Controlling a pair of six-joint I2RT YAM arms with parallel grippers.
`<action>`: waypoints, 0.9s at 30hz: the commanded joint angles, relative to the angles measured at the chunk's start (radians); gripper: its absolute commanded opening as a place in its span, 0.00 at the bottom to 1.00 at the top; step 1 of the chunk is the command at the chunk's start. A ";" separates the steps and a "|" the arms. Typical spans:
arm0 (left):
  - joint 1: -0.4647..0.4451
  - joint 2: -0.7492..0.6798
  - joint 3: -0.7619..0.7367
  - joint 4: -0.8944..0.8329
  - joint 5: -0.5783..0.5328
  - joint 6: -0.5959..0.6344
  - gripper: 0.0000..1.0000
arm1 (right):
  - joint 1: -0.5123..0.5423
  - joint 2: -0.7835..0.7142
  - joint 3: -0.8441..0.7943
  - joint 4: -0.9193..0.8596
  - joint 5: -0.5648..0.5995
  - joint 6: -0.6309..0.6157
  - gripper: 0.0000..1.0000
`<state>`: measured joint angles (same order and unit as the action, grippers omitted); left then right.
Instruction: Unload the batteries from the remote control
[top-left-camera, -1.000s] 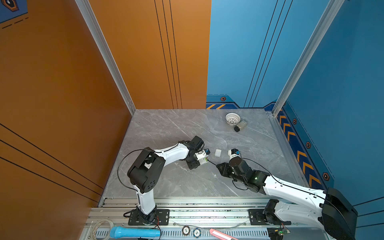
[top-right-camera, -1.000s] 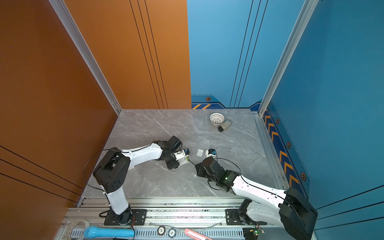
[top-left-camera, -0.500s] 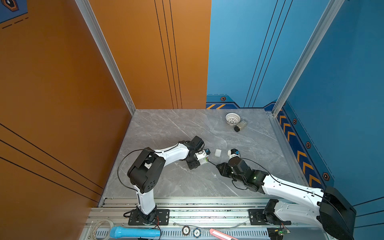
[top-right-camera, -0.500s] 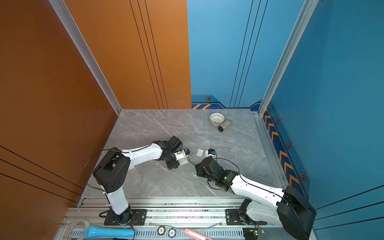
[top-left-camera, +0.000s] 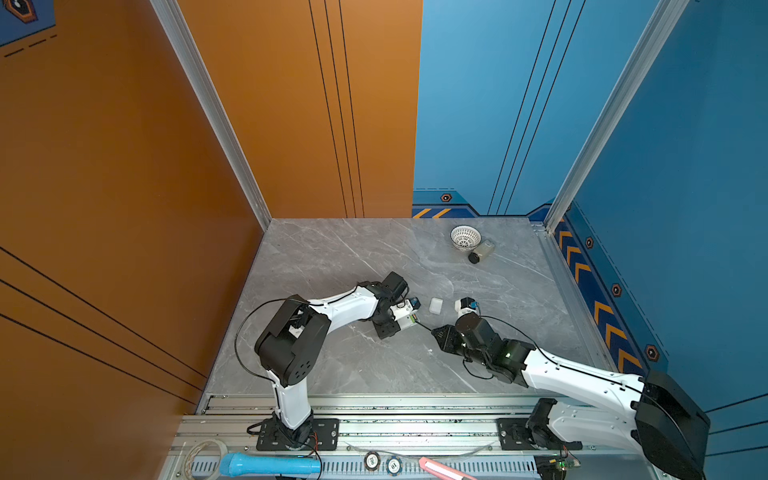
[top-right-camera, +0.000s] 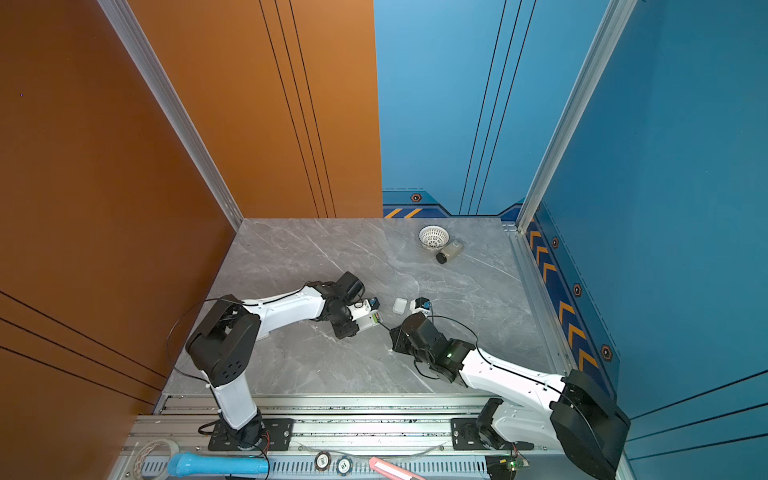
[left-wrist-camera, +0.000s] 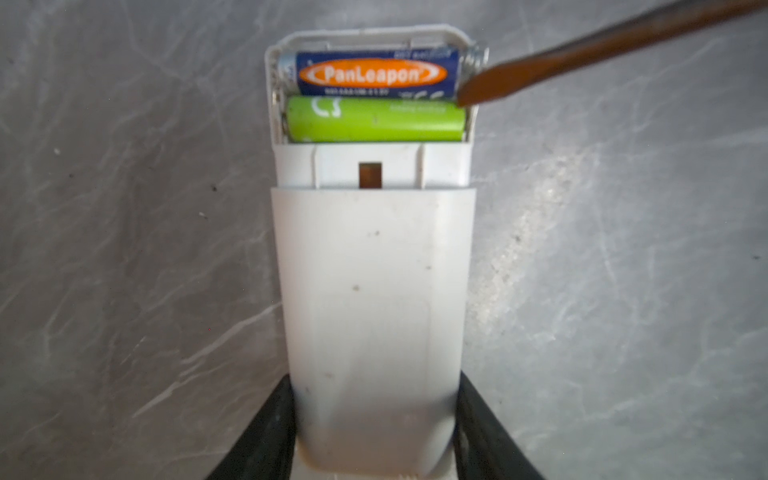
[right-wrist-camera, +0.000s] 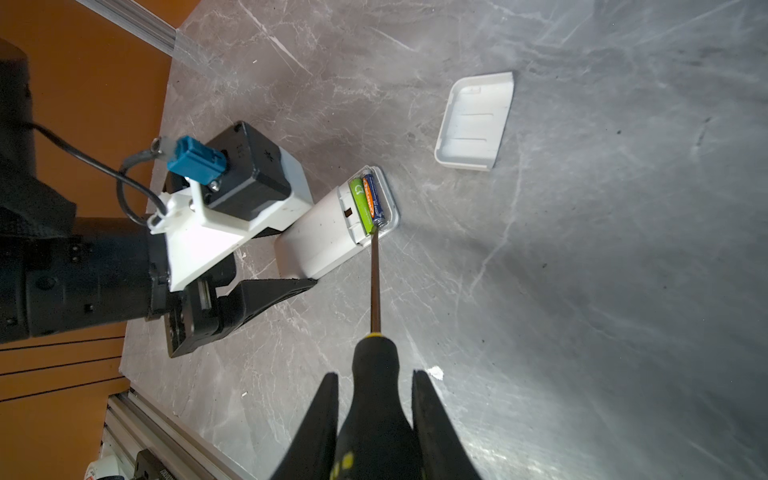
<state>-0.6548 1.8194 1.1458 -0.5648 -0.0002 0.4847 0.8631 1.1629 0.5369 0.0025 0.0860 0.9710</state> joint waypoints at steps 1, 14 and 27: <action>-0.026 -0.012 -0.018 0.057 0.048 0.028 0.00 | -0.002 0.047 -0.010 0.103 0.059 0.002 0.00; -0.025 0.004 -0.005 0.040 0.077 0.012 0.00 | 0.060 0.028 -0.085 0.351 0.132 -0.085 0.00; -0.013 0.026 0.015 0.026 0.070 0.000 0.00 | 0.066 -0.036 -0.142 0.448 0.200 -0.117 0.00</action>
<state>-0.6552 1.8217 1.1461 -0.5468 -0.0010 0.4580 0.9241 1.1618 0.3931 0.3332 0.2329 0.8867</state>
